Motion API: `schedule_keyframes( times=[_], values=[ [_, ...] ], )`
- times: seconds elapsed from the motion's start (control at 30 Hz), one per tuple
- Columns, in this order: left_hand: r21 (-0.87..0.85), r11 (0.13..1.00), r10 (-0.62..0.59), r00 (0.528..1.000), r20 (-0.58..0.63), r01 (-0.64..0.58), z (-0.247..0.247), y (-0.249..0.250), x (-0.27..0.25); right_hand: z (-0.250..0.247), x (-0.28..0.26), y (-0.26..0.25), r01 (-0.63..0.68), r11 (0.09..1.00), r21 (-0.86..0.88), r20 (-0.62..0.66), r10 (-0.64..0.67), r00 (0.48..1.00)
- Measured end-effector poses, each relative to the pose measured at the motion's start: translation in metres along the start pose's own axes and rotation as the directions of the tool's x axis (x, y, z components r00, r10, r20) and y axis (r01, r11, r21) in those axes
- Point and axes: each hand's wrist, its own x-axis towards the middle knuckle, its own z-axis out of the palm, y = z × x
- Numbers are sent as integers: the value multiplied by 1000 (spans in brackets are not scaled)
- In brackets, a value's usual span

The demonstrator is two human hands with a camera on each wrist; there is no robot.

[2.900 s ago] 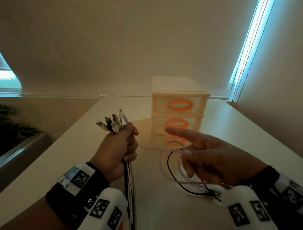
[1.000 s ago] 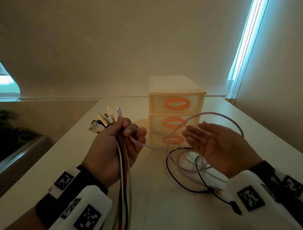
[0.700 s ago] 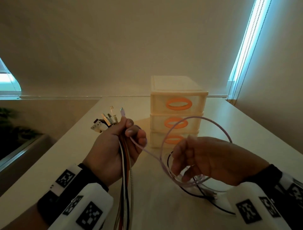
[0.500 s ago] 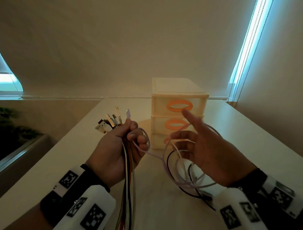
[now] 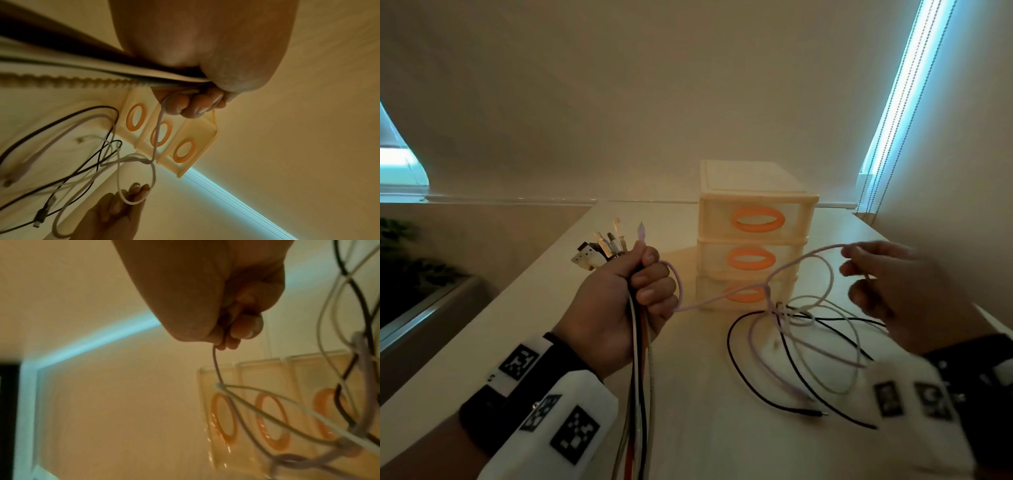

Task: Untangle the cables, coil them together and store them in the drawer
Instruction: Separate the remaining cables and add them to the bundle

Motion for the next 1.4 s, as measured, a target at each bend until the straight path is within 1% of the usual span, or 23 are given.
schedule_keyframes(
  times=[0.07, 0.13, 0.23, 0.33, 0.37, 0.43, 0.5, 0.57, 0.6, 0.67, 0.7, 0.73, 0.77, 0.83, 0.87, 0.9, 0.97, 1.03, 1.1, 1.17, 1.23, 1.33, 1.4],
  values=[
    [13, 1000, 15, 1000, -12, -15, -2, 2, 1, -17, 16, 8, -248, 948, 200, 76, 237, 969],
    [22, 999, 29, 999, -31, -29, -4, 5, 2, -31, 32, 18, -381, 879, 286, 130, 359, 924],
    [14, 998, 59, 997, -47, -58, -8, 11, 2, -47, 40, 24, -441, 783, 438, 97, 447, 889],
    [16, 996, 87, 994, -60, -86, -9, 17, 1, -56, 40, 23, -444, 624, 643, 115, 495, 862],
    [16, 995, 95, 993, -64, -94, -9, 19, 1, -57, 40, 22, -435, 638, 635, 99, 492, 865],
    [25, 994, 111, 991, -68, -110, -8, 20, 1, -54, 37, 20, -375, 801, 466, 23, 413, 910],
    [54, 991, 124, 990, -72, -121, -7, 19, 2, -44, 33, 17, -242, 951, 195, -76, 260, 963],
    [73, 990, 127, 989, -71, -121, -5, 15, 2, -31, 26, 14, -51, 998, 37, -140, 55, 989],
    [75, 990, 126, 990, -68, -121, -3, 12, 2, -25, 20, 11, 71, 997, -12, -180, -72, 981],
    [75, 989, 128, 990, -53, -124, 0, 8, 1, -13, 3, 0, 337, 928, -158, -237, -367, 900],
    [75, 990, 127, 991, -43, -123, 1, 6, 0, -6, -8, -6, 453, 862, -227, -169, -493, 854],
    [71, 990, 122, 992, -33, -119, 3, 5, 0, 3, -22, -12, 549, 807, -220, -36, -569, 822],
    [64, 992, 112, 993, -24, -110, 4, 3, 0, 15, -36, -16, 598, 788, -145, 144, -581, 801],
    [55, 995, 89, 996, -14, -88, 7, -2, -2, 44, -63, -19, 515, 857, 32, 461, -470, 753],
    [56, 995, 84, 996, -7, -83, 8, -4, -3, 59, -71, -15, 456, 889, 39, 564, -396, 724],
    [64, 994, 84, 996, -3, -83, 8, -5, -3, 73, -75, -8, 463, 886, -31, 635, -340, 694],
    [74, 993, 92, 996, 3, -92, 9, -3, -5, 91, -78, 8, 546, 813, -201, 731, -246, 636],
    [57, 994, 97, 995, 15, -98, 7, 3, -4, 99, -78, 18, 548, 791, -272, 796, -134, 590],
    [45, 995, 93, 995, 25, -94, 5, 7, -4, 97, -75, 23, 549, 784, -291, 823, -88, 561],
    [32, 997, 69, 996, 57, -71, 1, 14, -3, 88, -65, 20, 570, 749, -338, 801, -89, 592],
    [14, 1000, 25, 988, 151, -28, -5, 26, -2, 71, -47, 16, 590, 671, -449, 735, -98, 671],
    [80, 991, -129, 922, 366, 107, -5, 39, -7, 46, -24, 8, 492, 635, -595, 598, -60, 800],
    [217, 958, -263, 880, 396, 188, 0, 27, -14, 44, -22, 4, 457, 644, -613, 484, -151, 862]
  ],
)
